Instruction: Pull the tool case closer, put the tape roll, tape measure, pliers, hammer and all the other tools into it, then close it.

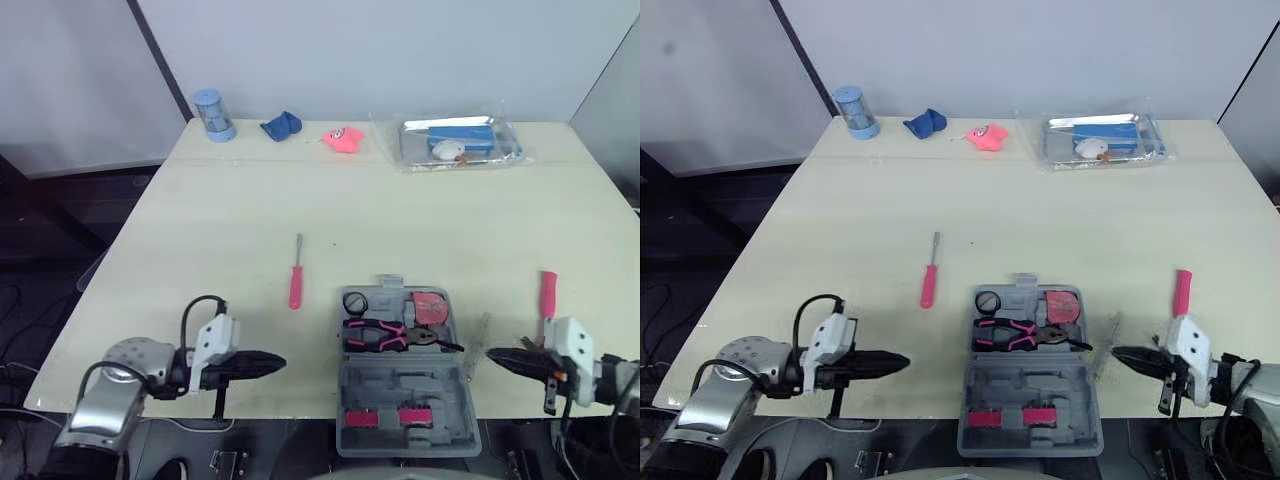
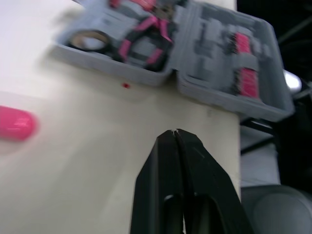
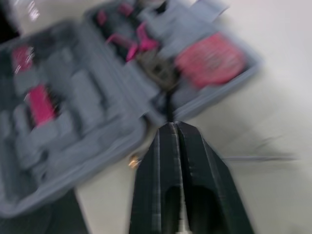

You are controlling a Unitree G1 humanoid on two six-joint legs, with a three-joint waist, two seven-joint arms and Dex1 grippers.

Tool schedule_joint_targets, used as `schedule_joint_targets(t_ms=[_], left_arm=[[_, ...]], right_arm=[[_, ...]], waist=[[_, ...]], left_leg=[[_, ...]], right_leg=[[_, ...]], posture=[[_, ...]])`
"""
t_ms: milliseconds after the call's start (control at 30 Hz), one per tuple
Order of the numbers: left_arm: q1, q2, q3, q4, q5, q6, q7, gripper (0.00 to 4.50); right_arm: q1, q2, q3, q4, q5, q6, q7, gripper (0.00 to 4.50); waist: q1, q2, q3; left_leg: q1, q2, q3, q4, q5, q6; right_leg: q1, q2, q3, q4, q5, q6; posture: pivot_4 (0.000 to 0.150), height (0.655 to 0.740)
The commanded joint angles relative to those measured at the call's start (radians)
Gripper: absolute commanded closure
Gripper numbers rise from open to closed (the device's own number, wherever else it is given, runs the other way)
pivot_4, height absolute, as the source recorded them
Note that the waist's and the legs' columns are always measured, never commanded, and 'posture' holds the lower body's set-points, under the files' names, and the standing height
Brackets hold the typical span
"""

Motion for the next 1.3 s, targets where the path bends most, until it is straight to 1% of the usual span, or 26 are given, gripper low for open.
schedule_joint_targets(t_ms=[33, 233, 467, 867, 1300], left_arm=[[-0.052, -0.024, -0.055, 0.021, 0.031, -0.028, -0.003, 4.50], [-0.114, -0.059, -0.119, 0.042, 0.054, -0.020, 0.000, 4.50], [-0.134, -0.069, -0.155, 0.058, 0.071, -0.023, 0.003, 4.50], [-0.180, -0.108, -0.183, 0.108, 0.093, -0.043, 0.014, 4.50], [-0.258, -0.185, -0.252, 0.170, 0.154, -0.054, 0.045, 4.50]], right_arm=[[-0.068, 0.000, 0.078, 0.065, -0.075, -0.084, 0.024, 4.44], [-0.162, 0.010, 0.161, 0.176, -0.146, -0.152, 0.020, 4.44], [-0.207, 0.014, 0.208, 0.221, -0.183, -0.188, 0.015, 4.44], [-0.241, 0.027, 0.240, 0.200, -0.189, -0.166, 0.001, 4.44], [-0.246, 0.028, 0.244, 0.138, -0.176, -0.114, -0.018, 4.44]], waist=[[-0.001, 0.000, 0.000], [-0.001, 0.000, 0.000], [-0.002, 0.000, 0.000], [-0.002, 0.000, 0.000], [-0.005, 0.000, 0.000]], left_leg=[[0.000, 0.000, 0.000, 0.000, 0.000, 0.000], [0.000, 0.000, 0.000, 0.002, 0.000, 0.000], [0.000, 0.000, 0.000, 0.002, 0.000, 0.000], [0.000, 0.000, 0.000, 0.003, 0.000, 0.000], [0.000, 0.000, 0.000, 0.004, 0.000, -0.001]], right_leg=[[0.000, 0.000, 0.000, 0.000, 0.000, 0.000], [0.000, 0.001, 0.000, 0.002, 0.000, 0.000], [0.000, 0.001, 0.000, 0.002, 0.000, 0.000], [0.000, 0.001, 0.000, 0.002, 0.000, 0.000], [0.000, 0.001, 0.000, 0.003, 0.000, 0.000]], posture=[[0.150, 0.7400], [0.150, 0.7400], [0.150, 0.7400], [0.150, 0.7400], [0.150, 0.7400]])
